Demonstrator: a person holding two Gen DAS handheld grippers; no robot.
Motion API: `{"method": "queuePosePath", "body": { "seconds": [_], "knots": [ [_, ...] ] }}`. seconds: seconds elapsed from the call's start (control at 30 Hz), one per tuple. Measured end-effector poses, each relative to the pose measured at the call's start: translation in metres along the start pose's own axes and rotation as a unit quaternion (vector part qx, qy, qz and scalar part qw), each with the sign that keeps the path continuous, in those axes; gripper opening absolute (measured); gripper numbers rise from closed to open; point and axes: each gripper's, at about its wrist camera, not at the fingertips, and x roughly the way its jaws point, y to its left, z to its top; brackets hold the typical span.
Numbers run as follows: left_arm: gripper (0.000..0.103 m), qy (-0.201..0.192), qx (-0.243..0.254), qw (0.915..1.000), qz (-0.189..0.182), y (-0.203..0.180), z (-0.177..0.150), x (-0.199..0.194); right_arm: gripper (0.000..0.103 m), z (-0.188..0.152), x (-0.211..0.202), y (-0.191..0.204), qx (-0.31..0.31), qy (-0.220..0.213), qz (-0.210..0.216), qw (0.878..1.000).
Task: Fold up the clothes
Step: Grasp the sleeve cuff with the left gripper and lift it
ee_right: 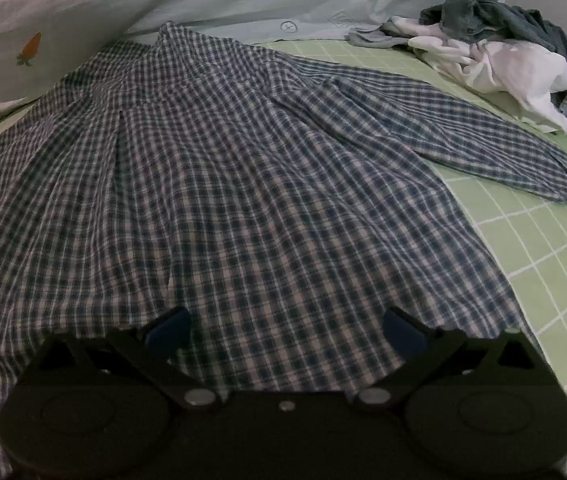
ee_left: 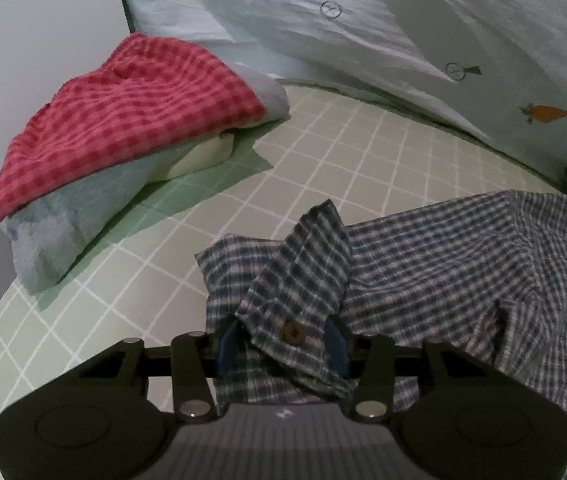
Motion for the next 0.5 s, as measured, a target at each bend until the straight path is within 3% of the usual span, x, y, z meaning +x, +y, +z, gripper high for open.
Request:
{"method": "queuePosePath", "body": {
  "seconds": [0.03,0.13,0.23,0.33,0.43,0.5],
  "knots": [
    [0.015,-0.002,-0.006,1.0,0.002,0.004,0.001,-0.001,0.103,0.0,0.0,0.0,0.001,0.0,-0.001,1.0],
    [0.015,-0.017,-0.028,0.9994,0.012,0.021,0.003,-0.009,0.103,-0.001,0.0,0.001,0.004,-0.001,-0.003,1.0],
    [0.015,-0.045,-0.053,0.996,0.056,0.045,0.006,-0.028,0.103,-0.002,-0.001,0.001,0.006,-0.002,-0.005,1.0],
    [0.015,-0.068,-0.111,0.9868,0.097,0.083,0.007,-0.053,0.103,-0.002,-0.001,0.001,0.008,-0.003,-0.006,1.0],
    [0.014,-0.085,-0.184,0.972,0.119,0.121,0.004,-0.075,0.103,-0.002,-0.001,0.002,0.009,-0.004,-0.007,1.0],
    [0.014,-0.085,-0.2,0.9669,0.134,0.136,0.0,-0.082,0.103,-0.002,-0.001,0.002,0.01,-0.004,-0.007,1.0]
  ]
}}
